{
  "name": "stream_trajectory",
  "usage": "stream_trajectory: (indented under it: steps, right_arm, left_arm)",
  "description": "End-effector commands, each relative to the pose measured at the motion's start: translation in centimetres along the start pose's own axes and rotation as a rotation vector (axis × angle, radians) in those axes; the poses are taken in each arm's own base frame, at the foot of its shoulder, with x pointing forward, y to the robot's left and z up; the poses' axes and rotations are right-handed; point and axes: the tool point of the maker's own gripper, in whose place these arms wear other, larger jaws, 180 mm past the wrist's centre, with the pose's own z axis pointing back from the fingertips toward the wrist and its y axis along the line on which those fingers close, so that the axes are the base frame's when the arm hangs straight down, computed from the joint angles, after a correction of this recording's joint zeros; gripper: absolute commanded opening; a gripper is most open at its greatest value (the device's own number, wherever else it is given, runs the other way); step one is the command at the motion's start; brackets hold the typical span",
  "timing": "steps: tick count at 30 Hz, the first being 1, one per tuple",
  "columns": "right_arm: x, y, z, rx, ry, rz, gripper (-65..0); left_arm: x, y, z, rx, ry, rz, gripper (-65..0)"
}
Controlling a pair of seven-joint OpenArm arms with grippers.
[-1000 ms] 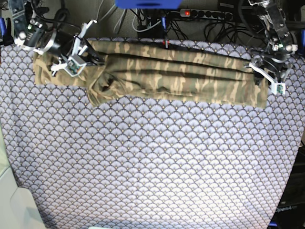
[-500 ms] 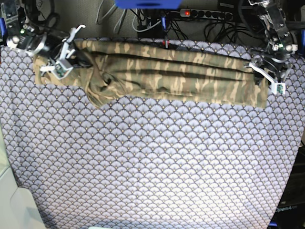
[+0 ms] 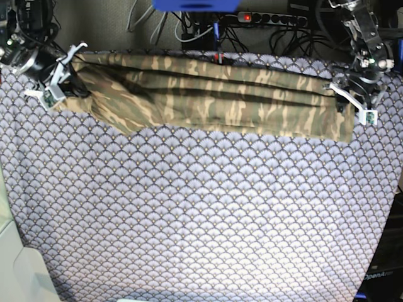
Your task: Fold the T-shirt properly
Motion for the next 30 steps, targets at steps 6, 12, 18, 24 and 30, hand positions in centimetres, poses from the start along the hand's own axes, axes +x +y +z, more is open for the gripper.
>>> stream_trajectory:
  steps: [6,12,18,24,30]
  right_arm:
    - [-0.1,-0.2,0.9,-0.008,-0.006,-0.002,-65.0]
    - [-0.3,-0.3,1.1,-0.014,-0.002,-0.006,-65.0]
    - [-1.9,-0.9,0.8,-0.032,0.019,-0.060,-65.0]
    - [-2.3,-1.4,0.5,-0.042,0.026,-0.076,-65.0]
    - [-2.7,-3.0,0.6,-0.096,0.017,-0.119,-65.0]
  left_arm:
    - [0.1,1.8,0.2,0.048,0.024,-0.040,-36.6]
    - [0.9,2.1,0.1,0.054,0.009,-0.046,-36.6]
    - [0.9,2.2,0.0,0.054,0.014,-0.044,-36.6]
    - [0.9,2.2,0.0,0.054,0.014,-0.044,-36.6]
    - [0.9,2.2,0.0,0.054,0.014,-0.044,-36.6]
